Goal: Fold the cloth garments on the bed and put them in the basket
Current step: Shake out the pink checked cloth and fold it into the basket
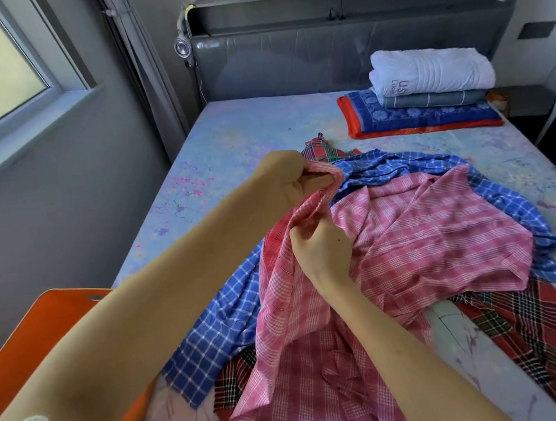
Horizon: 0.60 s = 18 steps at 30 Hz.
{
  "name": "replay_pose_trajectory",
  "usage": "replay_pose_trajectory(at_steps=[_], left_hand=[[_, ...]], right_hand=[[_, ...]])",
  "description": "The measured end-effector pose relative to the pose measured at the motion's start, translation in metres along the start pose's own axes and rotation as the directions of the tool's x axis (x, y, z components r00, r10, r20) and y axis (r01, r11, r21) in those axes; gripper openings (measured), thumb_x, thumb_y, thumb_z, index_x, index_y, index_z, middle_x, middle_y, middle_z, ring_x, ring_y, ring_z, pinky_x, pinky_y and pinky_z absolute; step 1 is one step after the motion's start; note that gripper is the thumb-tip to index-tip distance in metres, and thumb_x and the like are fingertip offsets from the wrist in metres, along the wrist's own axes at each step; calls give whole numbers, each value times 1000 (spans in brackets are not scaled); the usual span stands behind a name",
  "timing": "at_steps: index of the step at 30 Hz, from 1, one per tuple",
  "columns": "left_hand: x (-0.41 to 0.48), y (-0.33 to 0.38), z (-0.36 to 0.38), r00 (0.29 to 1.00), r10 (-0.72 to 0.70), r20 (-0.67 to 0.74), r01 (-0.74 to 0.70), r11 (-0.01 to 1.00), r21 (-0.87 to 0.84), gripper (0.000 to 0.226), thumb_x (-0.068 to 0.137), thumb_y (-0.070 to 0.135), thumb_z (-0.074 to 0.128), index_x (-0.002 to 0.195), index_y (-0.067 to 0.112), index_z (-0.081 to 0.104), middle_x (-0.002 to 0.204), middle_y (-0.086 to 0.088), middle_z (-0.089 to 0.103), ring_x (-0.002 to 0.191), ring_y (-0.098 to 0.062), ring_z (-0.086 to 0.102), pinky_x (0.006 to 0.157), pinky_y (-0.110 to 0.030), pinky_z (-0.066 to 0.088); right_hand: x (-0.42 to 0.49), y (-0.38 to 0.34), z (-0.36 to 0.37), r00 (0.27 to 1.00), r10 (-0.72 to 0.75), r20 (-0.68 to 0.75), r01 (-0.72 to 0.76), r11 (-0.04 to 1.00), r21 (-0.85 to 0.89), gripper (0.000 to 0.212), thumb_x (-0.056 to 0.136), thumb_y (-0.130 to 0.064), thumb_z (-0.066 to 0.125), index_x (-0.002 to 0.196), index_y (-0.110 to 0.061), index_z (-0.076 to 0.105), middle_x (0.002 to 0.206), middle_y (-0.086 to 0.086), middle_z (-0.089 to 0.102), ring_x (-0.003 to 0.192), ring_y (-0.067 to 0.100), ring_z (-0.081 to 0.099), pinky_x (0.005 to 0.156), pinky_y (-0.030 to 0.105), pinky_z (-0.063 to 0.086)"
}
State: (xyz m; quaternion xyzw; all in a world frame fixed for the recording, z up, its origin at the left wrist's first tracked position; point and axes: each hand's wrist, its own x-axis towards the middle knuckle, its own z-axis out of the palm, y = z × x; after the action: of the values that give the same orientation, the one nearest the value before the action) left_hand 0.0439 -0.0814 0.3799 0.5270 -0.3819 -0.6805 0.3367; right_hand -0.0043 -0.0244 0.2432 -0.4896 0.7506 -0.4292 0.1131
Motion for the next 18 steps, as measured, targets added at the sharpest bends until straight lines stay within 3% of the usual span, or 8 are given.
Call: replay_pose_trajectory(at_steps=[2, 5, 7, 10, 12, 13, 15, 18], left_hand=[[1, -4, 3, 1000, 23, -4, -23, 1000, 21, 26, 97, -9, 31, 77, -11, 48, 53, -17, 59, 30, -19, 56, 34, -27, 50], [1, -9, -2, 994, 105, 19, -106, 992, 66, 31, 97, -9, 31, 70, -8, 47, 40, -14, 56, 29, -17, 55, 35, -26, 50], [12, -3, -17, 984, 177, -12, -176, 982, 65, 32, 95, -8, 36, 67, -3, 48, 42, -10, 59, 34, -13, 58, 42, -22, 52], [41, 20, -41, 969, 207, -138, -184, 970, 161, 31, 92, -3, 45, 66, 12, 53, 79, -17, 65, 63, -17, 62, 64, -24, 55], [55, 18, -61, 944, 266, -194, -216, 946, 243, 8, 92, 6, 49, 87, 13, 47, 81, -13, 55, 66, -22, 52, 56, -28, 51], [58, 10, -66, 931, 292, -220, -212, 921, 326, 16, 89, 16, 55, 100, 13, 44, 84, -11, 54, 70, -23, 52, 61, -29, 49], [51, -21, -70, 890, 410, -202, -243, 799, 549, 38, 74, 35, 63, 103, 15, 52, 89, -9, 60, 80, -24, 58, 73, -30, 50], [12, -88, -72, 883, 469, 12, -346, 634, 692, 32, 74, 46, 65, 85, 16, 57, 65, 6, 56, 60, -9, 51, 58, -24, 40]], right_hand=[[0, -2, 0, 1000, 24, 13, -24, 1000, 19, 26, 85, -27, 57, 102, -8, 55, 84, 3, 67, 73, 21, 59, 66, 24, 38], [1, 10, 3, 998, 57, 35, -57, 998, 3, 12, 85, -19, 57, 88, -8, 56, 69, 1, 60, 59, 15, 50, 57, 23, 35], [0, 27, 1, 995, 77, 60, -75, 996, -37, 13, 85, -13, 55, 73, -7, 55, 61, 1, 56, 51, 16, 48, 53, 25, 34], [-5, 42, -15, 979, 47, 200, -39, 998, -45, 30, 85, -8, 54, 57, -14, 46, 50, -3, 47, 43, 10, 41, 45, 19, 31], [-3, 31, -31, 947, 31, 320, -59, 995, 77, 36, 86, -6, 56, 54, -20, 49, 48, -5, 48, 41, 10, 43, 41, 13, 34], [1, 22, -36, 929, 64, 365, -147, 968, 202, 34, 86, -3, 57, 57, -20, 54, 50, -4, 53, 42, 11, 49, 42, 15, 40], [14, 4, -35, 866, 194, 461, -411, 801, 434, 27, 84, 7, 55, 65, -11, 59, 53, 2, 59, 43, 13, 58, 41, 22, 50], [33, -13, -20, 690, 340, 639, -708, 498, 500, 26, 82, 18, 47, 64, 1, 55, 42, 5, 58, 36, 12, 58, 38, 23, 51]])
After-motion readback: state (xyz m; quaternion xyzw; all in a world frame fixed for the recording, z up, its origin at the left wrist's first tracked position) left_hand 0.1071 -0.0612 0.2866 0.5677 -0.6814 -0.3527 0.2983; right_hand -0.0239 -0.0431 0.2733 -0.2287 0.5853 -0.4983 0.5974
